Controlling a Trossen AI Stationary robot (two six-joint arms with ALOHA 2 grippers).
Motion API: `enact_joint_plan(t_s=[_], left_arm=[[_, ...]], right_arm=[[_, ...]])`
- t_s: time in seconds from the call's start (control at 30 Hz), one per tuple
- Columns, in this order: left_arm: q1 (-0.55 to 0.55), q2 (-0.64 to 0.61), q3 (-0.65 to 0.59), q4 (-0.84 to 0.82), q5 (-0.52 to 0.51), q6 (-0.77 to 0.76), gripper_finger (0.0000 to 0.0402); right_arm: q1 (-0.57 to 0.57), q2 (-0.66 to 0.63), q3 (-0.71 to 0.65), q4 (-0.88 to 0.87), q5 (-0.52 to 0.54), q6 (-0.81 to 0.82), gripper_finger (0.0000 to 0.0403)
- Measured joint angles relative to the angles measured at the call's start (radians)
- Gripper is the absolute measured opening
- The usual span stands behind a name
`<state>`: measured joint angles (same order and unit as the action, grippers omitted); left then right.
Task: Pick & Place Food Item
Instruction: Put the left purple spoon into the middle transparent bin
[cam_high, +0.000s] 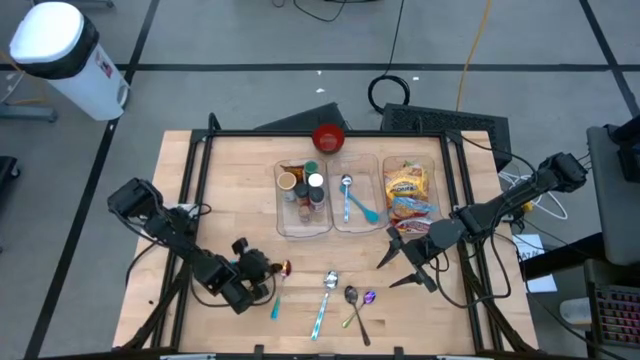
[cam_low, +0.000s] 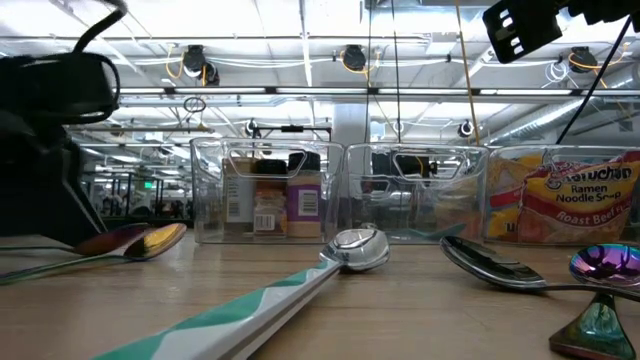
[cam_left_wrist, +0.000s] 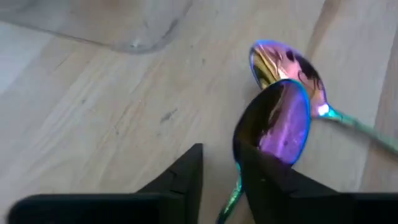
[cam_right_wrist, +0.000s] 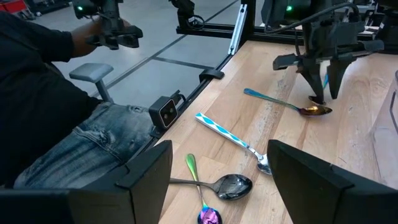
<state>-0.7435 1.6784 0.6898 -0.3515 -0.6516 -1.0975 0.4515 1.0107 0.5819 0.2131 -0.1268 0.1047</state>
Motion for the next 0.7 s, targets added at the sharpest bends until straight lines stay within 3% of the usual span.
enact_joint_plan(t_s=[0.2, 0.43, 0.57, 0.7], left_arm=[[0.056, -0.063, 0.051, -0.002, 0.052, 0.218, 0.0165], [0.123, -0.136, 0.084, 0.002, 0.19, 0.352, 0.0175], [0.156, -0.159, 0.084, -0.037, 0.322, 0.381, 0.0175], [0.177, -0.163, 0.084, -0.17, 0.373, 0.288, 0.0175]], right_arm=[[0.0, 0.0, 0.0, 0.006, 0.0, 0.0, 0.0254], [0.0, 0.0, 0.0, 0.007, 0.0, 0.0, 0.0254], [0.0, 0.0, 0.0, 0.007, 0.0, 0.0, 0.0254], [0.0, 0.0, 0.0, 0.007, 0.0, 0.0, 0.0254]])
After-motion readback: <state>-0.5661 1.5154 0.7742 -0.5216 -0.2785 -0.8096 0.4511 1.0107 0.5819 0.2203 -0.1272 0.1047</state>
